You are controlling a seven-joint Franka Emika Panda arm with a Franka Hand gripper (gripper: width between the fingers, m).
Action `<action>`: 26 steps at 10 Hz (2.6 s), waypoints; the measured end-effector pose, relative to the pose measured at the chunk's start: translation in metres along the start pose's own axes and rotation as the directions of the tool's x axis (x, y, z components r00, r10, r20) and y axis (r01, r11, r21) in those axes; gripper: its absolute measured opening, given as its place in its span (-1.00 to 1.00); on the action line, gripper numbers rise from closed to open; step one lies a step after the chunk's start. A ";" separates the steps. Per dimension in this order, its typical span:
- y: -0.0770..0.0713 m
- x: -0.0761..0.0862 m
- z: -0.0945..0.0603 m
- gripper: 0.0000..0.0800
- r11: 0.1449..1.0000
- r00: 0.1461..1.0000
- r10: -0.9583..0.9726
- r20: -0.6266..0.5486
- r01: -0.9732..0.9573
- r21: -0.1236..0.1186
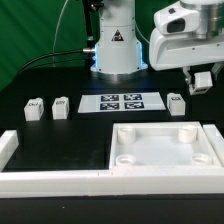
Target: Assemble one leg
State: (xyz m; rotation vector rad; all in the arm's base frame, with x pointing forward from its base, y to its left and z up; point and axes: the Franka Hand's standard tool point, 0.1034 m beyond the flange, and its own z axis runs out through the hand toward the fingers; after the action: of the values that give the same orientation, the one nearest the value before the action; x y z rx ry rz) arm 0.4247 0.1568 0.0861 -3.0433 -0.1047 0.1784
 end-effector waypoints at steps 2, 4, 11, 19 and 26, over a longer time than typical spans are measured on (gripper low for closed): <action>0.008 0.021 -0.013 -0.27 1.000 0.986 0.002 -0.164 0.000 0.012; 0.017 0.033 -0.026 -0.27 1.000 0.963 -0.003 -0.270 0.007 0.013; 0.030 0.041 -0.034 -0.27 1.000 0.973 -0.025 -0.230 0.026 0.001; 0.048 0.121 -0.054 -0.27 0.992 0.934 -0.124 -0.335 0.124 -0.020; 0.048 0.150 -0.048 -0.27 0.988 0.839 -0.149 -0.523 0.142 -0.054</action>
Offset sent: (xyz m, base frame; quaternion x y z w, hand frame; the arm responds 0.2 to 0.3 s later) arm 0.0320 -0.0258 0.0263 -0.0266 0.2517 -0.0147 0.9673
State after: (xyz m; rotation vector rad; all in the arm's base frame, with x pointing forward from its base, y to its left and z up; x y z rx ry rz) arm 0.5826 0.1161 0.1124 -2.9501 -0.2941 -0.6686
